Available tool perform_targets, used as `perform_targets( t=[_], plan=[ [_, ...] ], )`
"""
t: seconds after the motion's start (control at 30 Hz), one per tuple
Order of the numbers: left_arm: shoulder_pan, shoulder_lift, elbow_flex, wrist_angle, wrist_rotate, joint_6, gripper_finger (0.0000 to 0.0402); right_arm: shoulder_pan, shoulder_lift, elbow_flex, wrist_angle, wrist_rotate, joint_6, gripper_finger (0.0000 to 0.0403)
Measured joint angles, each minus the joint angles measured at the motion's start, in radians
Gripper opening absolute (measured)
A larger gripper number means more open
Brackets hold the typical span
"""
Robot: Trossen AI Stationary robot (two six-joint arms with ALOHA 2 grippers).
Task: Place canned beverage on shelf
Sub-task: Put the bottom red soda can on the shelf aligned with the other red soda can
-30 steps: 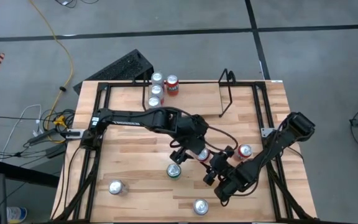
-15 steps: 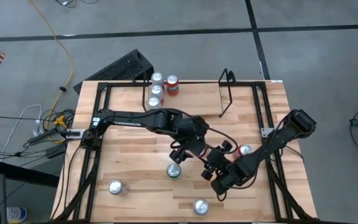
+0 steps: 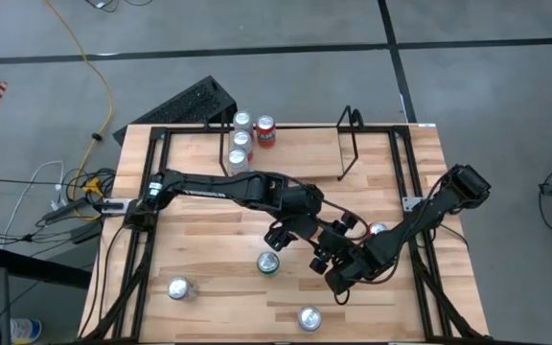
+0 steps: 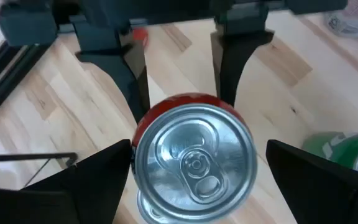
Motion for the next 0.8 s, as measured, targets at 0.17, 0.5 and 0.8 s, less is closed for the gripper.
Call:
perform_targets(
  t=[0.17,0.5,0.8],
  plan=[
    [0.000,-0.001,0.000,0.027,-0.020,-0.004,0.0355,-0.005,-0.019,0.000,0.009,0.004,-0.030,0.0223],
    [0.000,-0.001,0.000,0.033,-0.043,-0.023,0.0306,-0.006,-0.019,0.000,0.007,0.004,-0.028,0.0223],
    [0.003,-0.001,0.000,0.034,-0.045,-0.029,0.0285,-0.006,-0.019,0.000,0.005,0.003,-0.024,0.0227]
  ],
)
